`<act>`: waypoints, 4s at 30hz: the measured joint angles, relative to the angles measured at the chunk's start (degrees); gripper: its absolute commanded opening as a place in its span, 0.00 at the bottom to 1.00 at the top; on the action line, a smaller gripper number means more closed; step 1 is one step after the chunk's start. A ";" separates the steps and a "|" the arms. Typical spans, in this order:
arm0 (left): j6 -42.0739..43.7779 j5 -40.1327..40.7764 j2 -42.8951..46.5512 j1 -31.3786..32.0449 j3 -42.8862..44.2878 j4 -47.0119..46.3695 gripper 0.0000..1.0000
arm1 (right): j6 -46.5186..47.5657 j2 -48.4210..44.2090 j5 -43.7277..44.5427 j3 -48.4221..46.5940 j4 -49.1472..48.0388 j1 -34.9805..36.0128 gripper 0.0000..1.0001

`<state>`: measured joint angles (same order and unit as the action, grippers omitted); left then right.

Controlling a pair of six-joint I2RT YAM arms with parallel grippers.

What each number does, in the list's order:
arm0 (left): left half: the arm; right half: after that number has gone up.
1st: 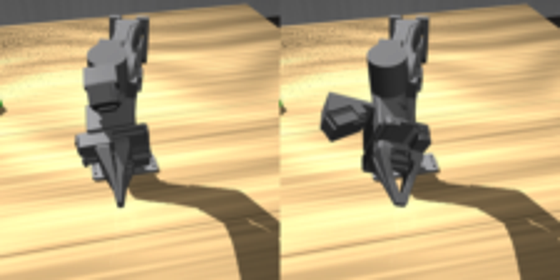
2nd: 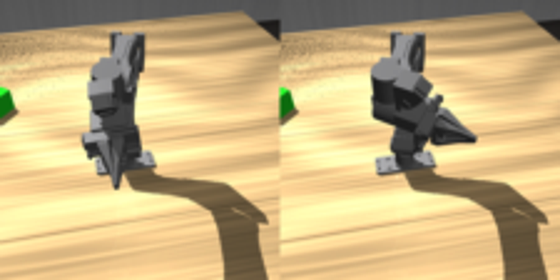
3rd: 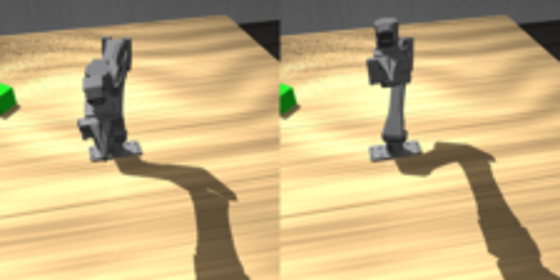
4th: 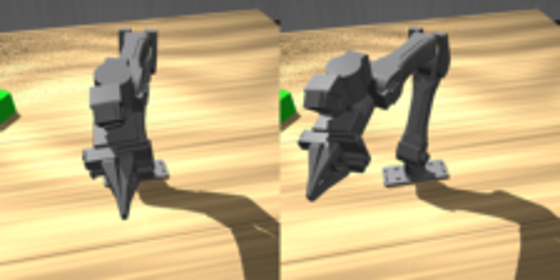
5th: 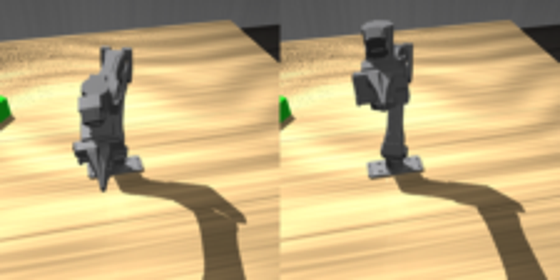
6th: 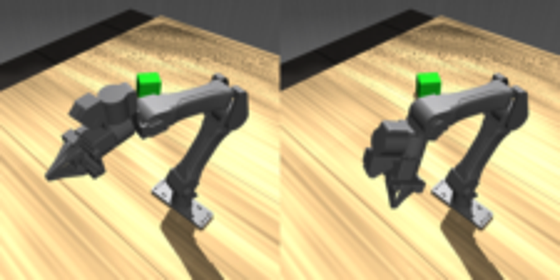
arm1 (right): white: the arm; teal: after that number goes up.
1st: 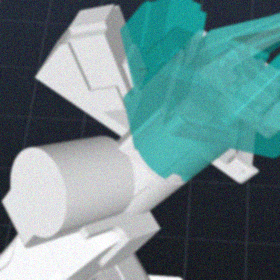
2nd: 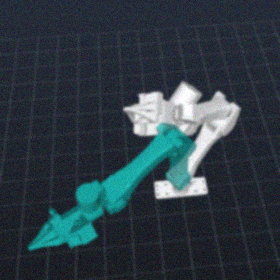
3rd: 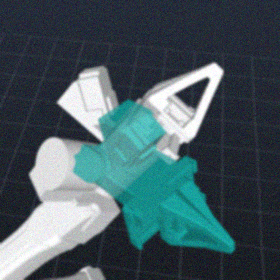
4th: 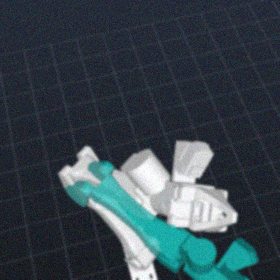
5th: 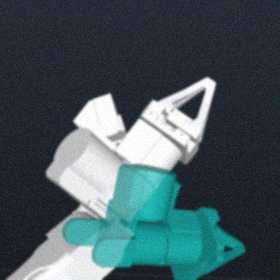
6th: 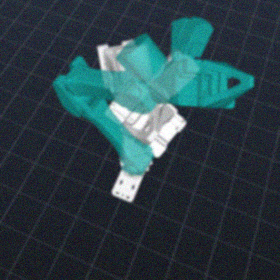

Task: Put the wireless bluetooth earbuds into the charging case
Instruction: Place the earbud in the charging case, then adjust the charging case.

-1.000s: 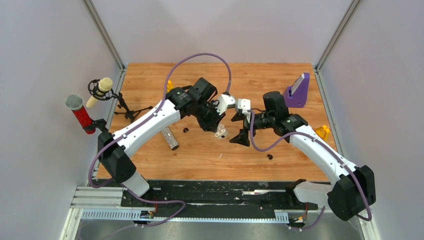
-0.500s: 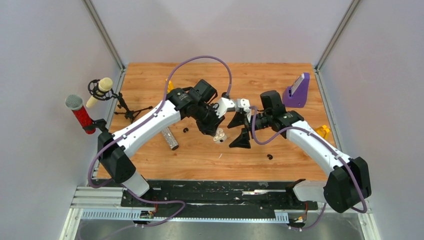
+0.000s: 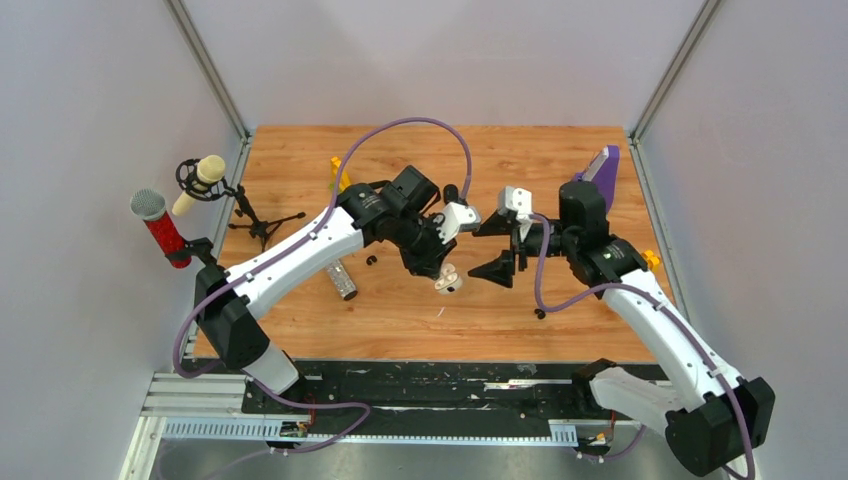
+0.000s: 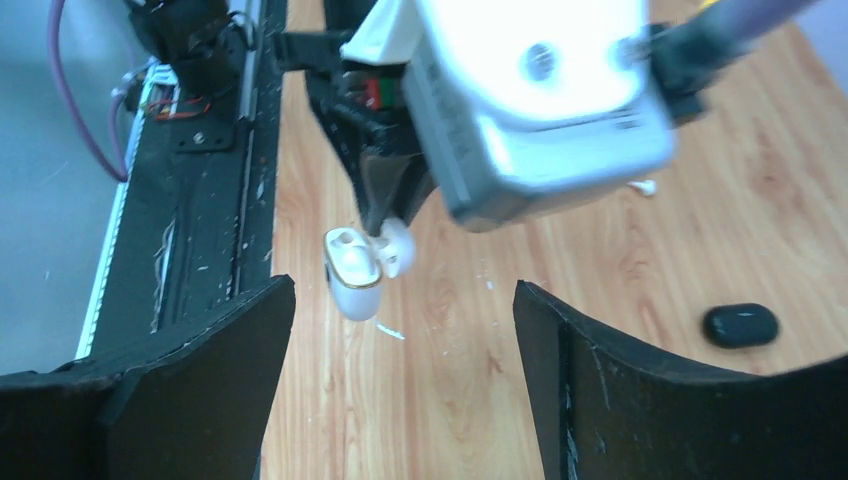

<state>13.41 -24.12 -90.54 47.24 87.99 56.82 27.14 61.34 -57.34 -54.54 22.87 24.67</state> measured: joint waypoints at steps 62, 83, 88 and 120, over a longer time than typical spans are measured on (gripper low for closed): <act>3.65 -6.78 0.42 1.31 -0.57 0.72 0.24 | -15.26 12.96 -10.27 1.40 -8.92 1.84 0.30; 3.43 -6.40 0.42 1.16 -0.57 0.72 0.41 | -13.53 12.94 -8.41 1.40 -8.79 2.05 0.02; 3.45 -6.40 0.42 1.16 -0.55 0.63 0.50 | -13.53 12.87 -7.91 1.40 -8.76 2.05 0.00; 2.40 -1.07 6.03 -4.42 -0.72 -1.09 1.00 | -12.09 9.73 3.67 2.86 -9.55 2.16 0.00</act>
<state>15.81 -25.19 -84.51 42.83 87.26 55.72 15.05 71.07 -53.67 -51.68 13.32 26.83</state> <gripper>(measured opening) 0.997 0.112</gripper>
